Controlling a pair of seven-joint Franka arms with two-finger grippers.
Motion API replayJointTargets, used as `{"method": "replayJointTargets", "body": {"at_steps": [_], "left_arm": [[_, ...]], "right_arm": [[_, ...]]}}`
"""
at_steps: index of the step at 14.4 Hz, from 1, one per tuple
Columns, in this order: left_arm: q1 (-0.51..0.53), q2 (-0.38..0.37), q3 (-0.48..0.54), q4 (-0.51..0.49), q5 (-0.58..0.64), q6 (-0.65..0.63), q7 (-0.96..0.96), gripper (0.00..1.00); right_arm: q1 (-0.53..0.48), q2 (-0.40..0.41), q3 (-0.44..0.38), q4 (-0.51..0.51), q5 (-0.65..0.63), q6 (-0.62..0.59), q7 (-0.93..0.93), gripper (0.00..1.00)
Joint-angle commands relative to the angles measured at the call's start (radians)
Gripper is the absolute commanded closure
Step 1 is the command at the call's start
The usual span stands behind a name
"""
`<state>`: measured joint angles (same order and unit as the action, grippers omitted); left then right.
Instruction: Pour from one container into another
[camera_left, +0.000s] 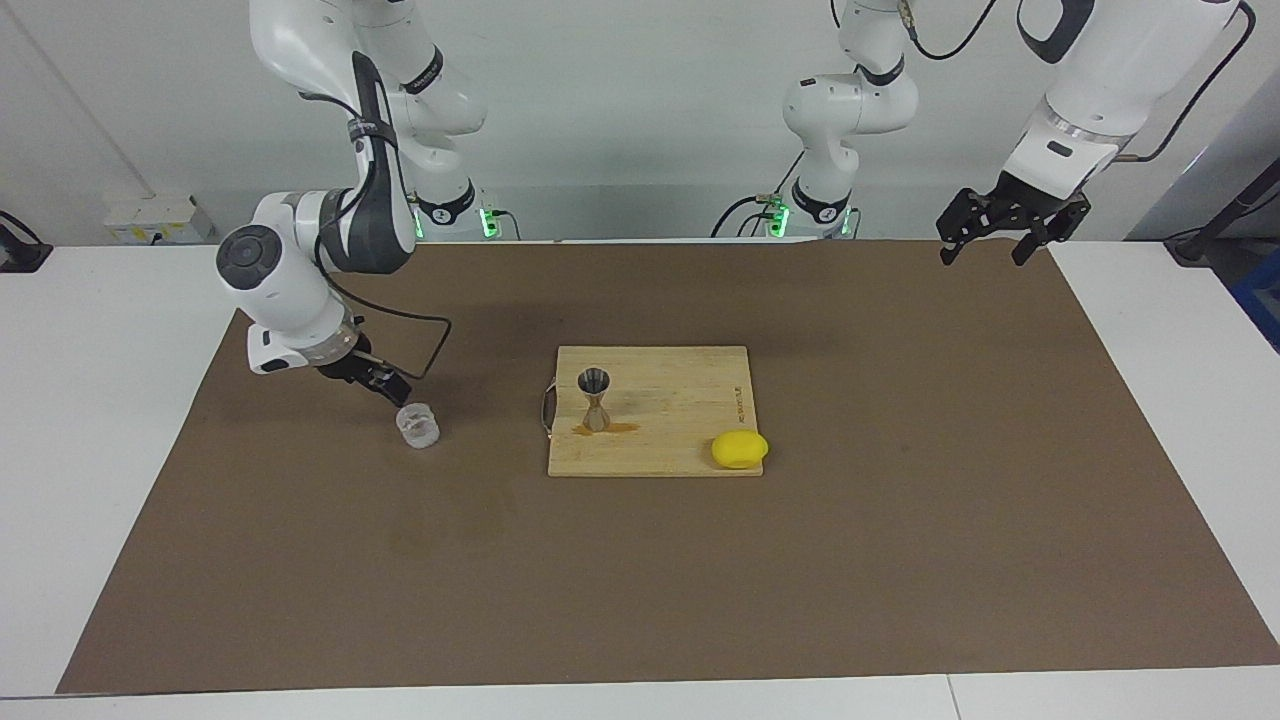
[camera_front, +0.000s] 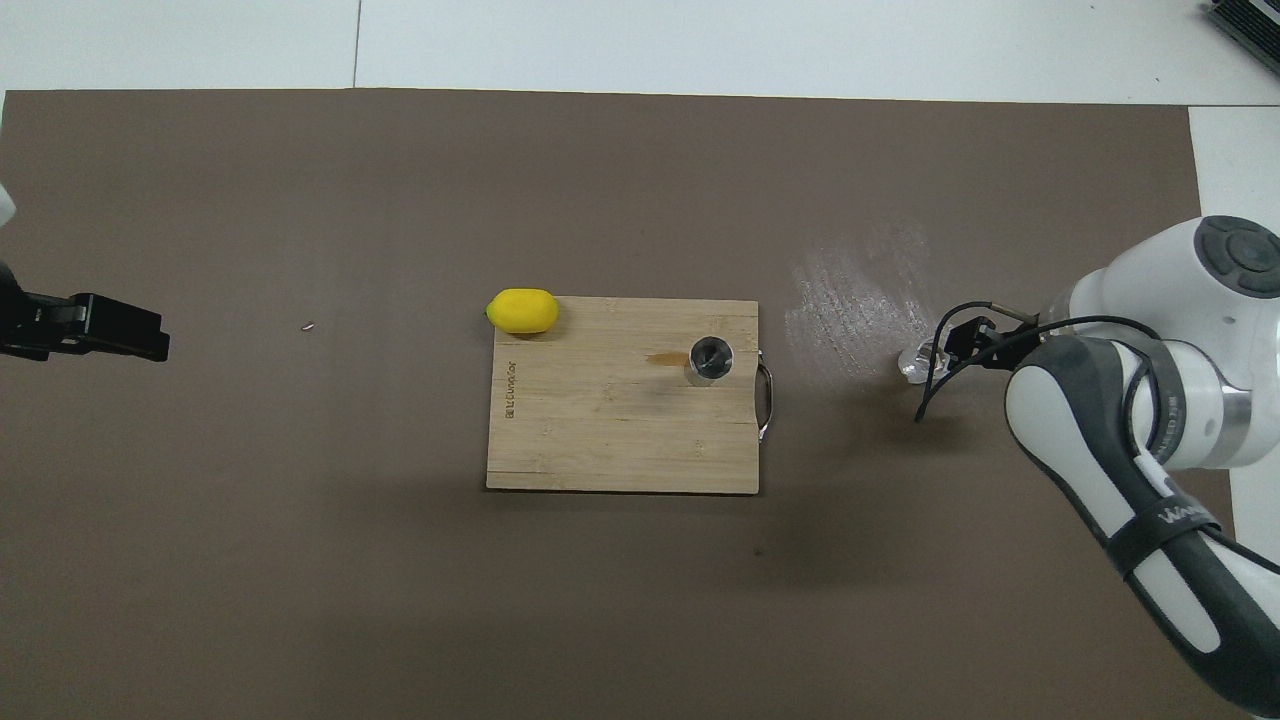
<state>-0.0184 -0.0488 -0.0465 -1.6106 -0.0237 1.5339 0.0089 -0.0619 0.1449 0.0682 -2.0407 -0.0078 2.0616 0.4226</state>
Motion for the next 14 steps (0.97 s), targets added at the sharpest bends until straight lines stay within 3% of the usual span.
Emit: {"method": "replayJointTargets", "body": {"at_steps": [1, 7, 14], "left_arm": [[0.003, -0.011, 0.000, -0.017, 0.002, 0.012, 0.003, 0.00], [0.003, -0.009, 0.000, -0.017, 0.002, 0.012, 0.003, 0.00], [0.001, -0.009, 0.000, -0.017, 0.002, 0.012, 0.003, 0.00]], "right_arm": [[0.063, -0.044, 0.002, -0.009, -0.041, 0.000, -0.100, 0.00], [0.109, -0.194, 0.007, 0.006, -0.021, -0.043, -0.114, 0.00], [0.091, -0.136, 0.008, 0.422, 0.012, -0.429, -0.120, 0.00]]}}
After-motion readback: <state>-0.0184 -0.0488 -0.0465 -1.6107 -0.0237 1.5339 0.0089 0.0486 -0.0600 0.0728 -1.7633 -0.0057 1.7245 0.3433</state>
